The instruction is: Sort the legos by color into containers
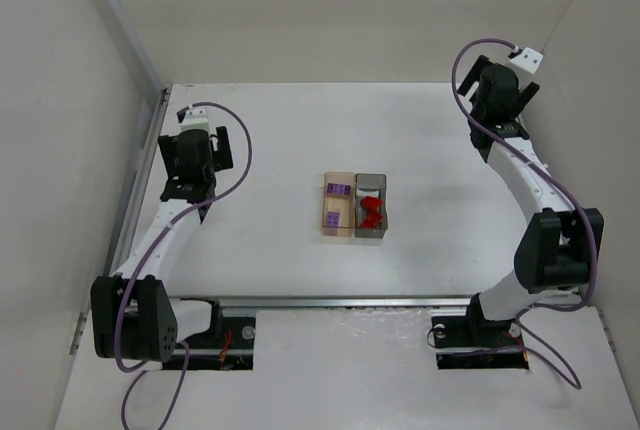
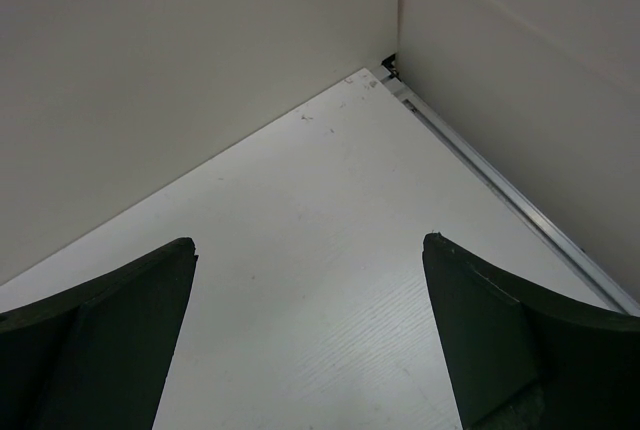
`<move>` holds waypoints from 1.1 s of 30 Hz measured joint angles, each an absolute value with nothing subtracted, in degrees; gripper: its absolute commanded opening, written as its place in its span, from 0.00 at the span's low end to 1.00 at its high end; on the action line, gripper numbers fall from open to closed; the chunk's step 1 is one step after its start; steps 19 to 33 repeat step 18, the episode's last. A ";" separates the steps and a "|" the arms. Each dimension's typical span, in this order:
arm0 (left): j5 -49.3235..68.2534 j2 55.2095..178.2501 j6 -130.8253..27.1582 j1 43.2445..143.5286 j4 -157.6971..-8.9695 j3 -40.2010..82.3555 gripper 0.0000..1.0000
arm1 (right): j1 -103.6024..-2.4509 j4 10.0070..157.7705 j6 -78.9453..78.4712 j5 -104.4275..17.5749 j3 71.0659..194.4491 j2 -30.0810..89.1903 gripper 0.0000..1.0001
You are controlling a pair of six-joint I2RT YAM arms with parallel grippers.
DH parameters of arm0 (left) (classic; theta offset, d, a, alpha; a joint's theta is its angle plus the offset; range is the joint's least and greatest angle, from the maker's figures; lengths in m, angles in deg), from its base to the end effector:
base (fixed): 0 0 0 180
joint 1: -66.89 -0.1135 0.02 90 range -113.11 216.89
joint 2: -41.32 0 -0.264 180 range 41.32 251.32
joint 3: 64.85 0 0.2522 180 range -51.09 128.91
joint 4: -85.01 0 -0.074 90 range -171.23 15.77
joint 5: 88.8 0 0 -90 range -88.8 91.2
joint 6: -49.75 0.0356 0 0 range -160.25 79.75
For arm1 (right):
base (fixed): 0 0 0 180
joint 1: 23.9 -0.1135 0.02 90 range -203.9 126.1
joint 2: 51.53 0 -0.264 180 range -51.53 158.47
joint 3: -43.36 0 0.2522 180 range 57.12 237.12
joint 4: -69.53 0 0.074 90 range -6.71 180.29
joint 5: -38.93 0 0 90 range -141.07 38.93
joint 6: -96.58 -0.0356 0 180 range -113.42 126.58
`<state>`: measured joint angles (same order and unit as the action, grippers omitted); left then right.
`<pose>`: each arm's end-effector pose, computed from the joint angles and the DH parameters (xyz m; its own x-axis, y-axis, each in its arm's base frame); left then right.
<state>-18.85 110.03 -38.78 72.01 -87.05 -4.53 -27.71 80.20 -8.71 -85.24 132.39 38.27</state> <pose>0.2767 -0.0125 0.2925 -0.2862 0.0498 -0.9569 -0.2366 0.9640 0.1210 0.3732 0.0048 0.3536 -0.0605 0.2146 -0.9748 0.5290 0.8351 0.1510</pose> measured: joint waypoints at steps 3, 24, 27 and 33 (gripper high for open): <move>-18.59 110.03 -39.24 72.01 -86.95 -4.96 1.00 | -27.71 80.27 -8.84 -85.39 132.41 38.27 1.00; -9.76 111.28 -38.82 72.58 -91.51 -8.55 1.00 | -27.71 80.29 -9.74 -88.96 132.13 37.68 1.00; -9.76 111.28 -38.82 72.58 -91.51 -8.55 1.00 | -27.71 80.29 -9.74 -88.96 132.13 37.68 1.00; -9.76 111.28 -38.82 72.58 -91.51 -8.55 1.00 | -27.71 80.29 -9.74 -88.96 132.13 37.68 1.00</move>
